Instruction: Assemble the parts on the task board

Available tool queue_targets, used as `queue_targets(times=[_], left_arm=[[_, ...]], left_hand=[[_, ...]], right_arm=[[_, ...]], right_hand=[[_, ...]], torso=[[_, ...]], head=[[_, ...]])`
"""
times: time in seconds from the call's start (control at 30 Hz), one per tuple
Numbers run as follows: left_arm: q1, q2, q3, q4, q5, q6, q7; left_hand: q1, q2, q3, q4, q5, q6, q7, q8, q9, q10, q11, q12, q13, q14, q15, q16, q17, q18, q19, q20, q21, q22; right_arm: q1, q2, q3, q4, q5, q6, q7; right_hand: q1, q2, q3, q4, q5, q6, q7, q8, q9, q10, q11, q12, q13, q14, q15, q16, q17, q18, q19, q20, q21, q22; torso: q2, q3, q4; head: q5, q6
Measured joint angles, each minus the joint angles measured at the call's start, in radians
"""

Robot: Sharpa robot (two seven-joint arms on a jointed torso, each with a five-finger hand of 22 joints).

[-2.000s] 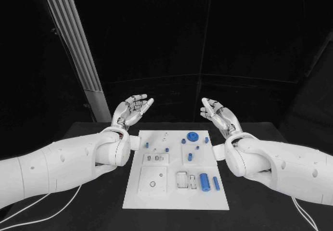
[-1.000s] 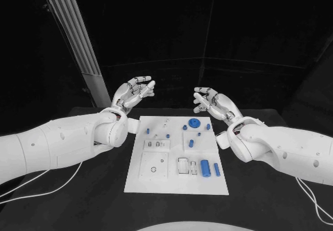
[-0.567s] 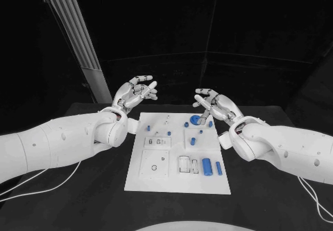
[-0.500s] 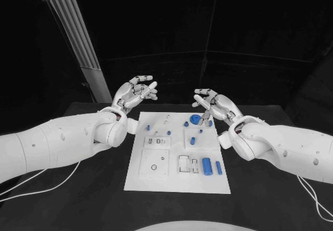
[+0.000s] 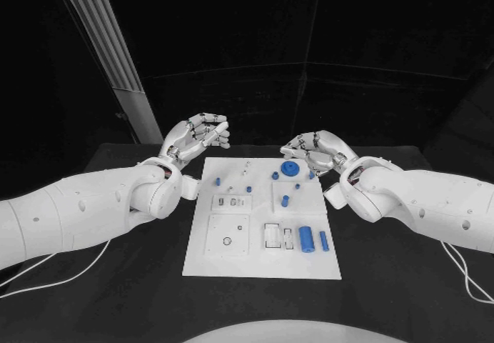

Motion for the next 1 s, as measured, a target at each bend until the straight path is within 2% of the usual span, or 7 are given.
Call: queue_targets(times=[0.1, 0.2, 0.27, 0.4, 0.57, 0.73, 1.0], left_arm=[[0.000, -0.002, 0.000, 0.008, -0.003, 0.013, 0.000], [-0.001, -0.003, 0.000, 0.017, -0.005, 0.028, 0.000], [-0.001, -0.003, 0.000, 0.024, -0.006, 0.038, 0.000], [-0.001, -0.004, 0.000, 0.034, -0.007, 0.055, 0.000], [-0.001, -0.005, 0.000, 0.042, -0.009, 0.070, 0.000], [-0.001, -0.005, 0.000, 0.047, -0.009, 0.081, 0.000], [0.001, -0.010, 0.000, 0.054, -0.010, 0.090, 0.000]], left_hand=[[0.008, 0.008, -0.007, -0.001, 0.000, 0.076, 0.006, -0.039, 0.000, -0.027, 0.001, -0.013, -0.002, -0.022, 0.004, -0.009, -0.003, 0.000, -0.019, 0.001, 0.000, -0.005], [0.015, 0.015, -0.015, -0.001, 0.000, 0.131, 0.011, -0.087, 0.000, -0.046, 0.003, -0.021, -0.003, -0.045, 0.008, -0.017, -0.007, 0.000, -0.047, 0.002, -0.019, -0.016], [0.015, 0.020, -0.021, -0.001, 0.000, 0.149, 0.014, -0.114, 0.000, -0.050, 0.000, -0.021, -0.003, -0.048, 0.012, -0.017, -0.009, 0.000, -0.062, 0.001, -0.030, -0.024], [0.019, 0.026, -0.023, 0.001, 0.000, 0.154, 0.014, -0.141, 0.001, -0.054, 0.004, -0.021, -0.003, -0.059, 0.013, -0.022, -0.012, 0.000, -0.070, 0.001, -0.038, -0.033], [0.023, 0.031, -0.026, -0.001, 0.000, 0.166, 0.015, -0.161, 0.003, -0.061, 0.004, -0.021, -0.003, -0.077, 0.020, -0.029, -0.018, 0.000, -0.085, 0.003, -0.054, -0.042], [0.021, 0.033, -0.029, 0.001, 0.000, 0.166, 0.015, -0.165, 0.003, -0.064, 0.007, -0.021, -0.003, -0.079, 0.017, -0.029, -0.019, 0.000, -0.085, 0.003, -0.054, -0.045], [0.019, 0.034, -0.029, 0.001, 0.000, 0.166, 0.015, -0.169, 0.003, -0.064, 0.007, -0.021, -0.003, -0.080, 0.016, -0.029, -0.019, 0.000, -0.085, 0.003, -0.054, -0.046]], right_arm=[[0.004, 0.013, 0.000, -0.021, -0.101, 0.005, -0.043], [0.006, 0.031, 0.000, -0.048, -0.229, 0.009, -0.097], [0.007, 0.046, 0.000, -0.069, -0.318, 0.012, -0.135], [0.007, 0.074, 0.001, -0.105, -0.465, 0.015, -0.200], [0.007, 0.113, 0.001, -0.146, -0.614, 0.019, -0.265], [0.008, 0.143, 0.002, -0.176, -0.731, 0.030, -0.317], [0.008, 0.172, 0.002, -0.208, -0.823, 0.053, -0.377]], right_hand=[[0.067, -0.032, 0.014, -0.039, -0.002, 0.060, 0.003, -0.054, 0.000, 0.024, -0.007, -0.036, 0.000, -0.001, -0.007, 0.000, 0.000, 0.000, 0.000, 0.000, 0.000, 0.000], [0.115, -0.049, 0.023, -0.059, -0.002, 0.091, -0.009, -0.095, 0.000, 0.037, -0.013, -0.068, 0.000, -0.002, -0.010, 0.004, 0.000, 0.000, 0.000, 0.000, 0.000, 0.000], [0.145, -0.053, 0.026, -0.067, -0.002, 0.110, -0.015, -0.122, 0.000, 0.052, -0.017, -0.090, 0.000, 0.000, -0.015, 0.004, 0.000, 0.000, 0.000, 0.000, 0.000, 0.000], [0.188, -0.067, 0.026, -0.073, -0.002, 0.125, -0.024, -0.178, 0.000, 0.054, -0.017, -0.139, 0.000, 0.000, -0.015, 0.009, 0.000, 0.000, 0.000, -0.008, 0.000, 0.000], [0.216, -0.075, 0.026, -0.078, -0.002, 0.129, -0.027, -0.232, 0.000, 0.058, -0.021, -0.187, 0.000, 0.000, -0.015, 0.009, 0.000, 0.000, 0.000, -0.008, 0.000, 0.000], [0.233, -0.076, 0.026, -0.078, -0.002, 0.136, -0.027, -0.265, 0.000, 0.058, -0.021, -0.217, 0.000, -0.003, -0.018, 0.009, 0.000, 0.000, 0.000, -0.008, 0.000, 0.000], [0.241, -0.076, 0.029, -0.074, -0.002, 0.136, -0.027, -0.306, 0.001, 0.054, -0.025, -0.248, 0.000, -0.003, -0.018, 0.009, 0.000, 0.001, 0.000, -0.008, 0.000, 0.000]], torso=[[0.005, -0.0012, 0.0034], [0.010, -0.0022, 0.0061], [0.014, -0.0030, 0.0076], [0.020, -0.0049, 0.0086], [0.030, -0.0068, 0.0098], [0.040, -0.0083, 0.0135], [0.055, -0.0105, 0.0185]], head=[[-0.005, -0.004], [-0.009, -0.008], [-0.014, -0.008], [-0.022, -0.005], [-0.029, 0.002], [-0.035, 0.008], [-0.038, 0.013]])
